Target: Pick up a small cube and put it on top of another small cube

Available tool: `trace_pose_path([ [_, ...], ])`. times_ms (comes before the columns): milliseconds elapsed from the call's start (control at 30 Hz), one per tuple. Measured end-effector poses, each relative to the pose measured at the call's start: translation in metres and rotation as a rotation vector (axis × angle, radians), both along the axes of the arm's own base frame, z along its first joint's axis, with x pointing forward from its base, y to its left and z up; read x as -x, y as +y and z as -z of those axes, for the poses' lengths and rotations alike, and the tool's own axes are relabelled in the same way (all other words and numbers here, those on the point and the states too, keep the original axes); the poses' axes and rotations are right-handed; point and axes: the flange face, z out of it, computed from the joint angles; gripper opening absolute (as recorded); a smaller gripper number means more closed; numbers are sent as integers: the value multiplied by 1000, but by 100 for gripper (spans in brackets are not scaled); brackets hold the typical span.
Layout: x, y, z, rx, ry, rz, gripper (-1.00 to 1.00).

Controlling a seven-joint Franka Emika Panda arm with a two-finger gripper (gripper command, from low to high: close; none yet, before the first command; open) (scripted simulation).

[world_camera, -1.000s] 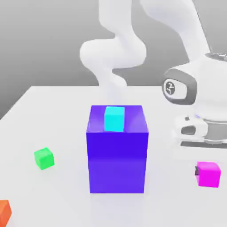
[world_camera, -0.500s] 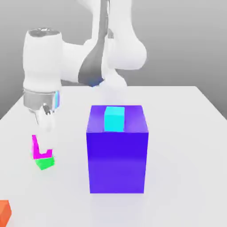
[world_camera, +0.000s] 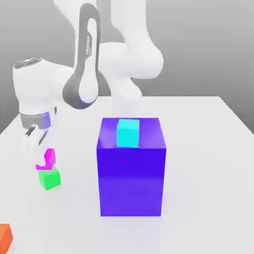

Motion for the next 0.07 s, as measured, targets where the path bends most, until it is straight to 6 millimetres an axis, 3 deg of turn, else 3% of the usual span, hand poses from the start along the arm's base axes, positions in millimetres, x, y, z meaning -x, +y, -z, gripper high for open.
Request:
trace_pose_path([
  [67,0,0,0,0,0,0,100],
])
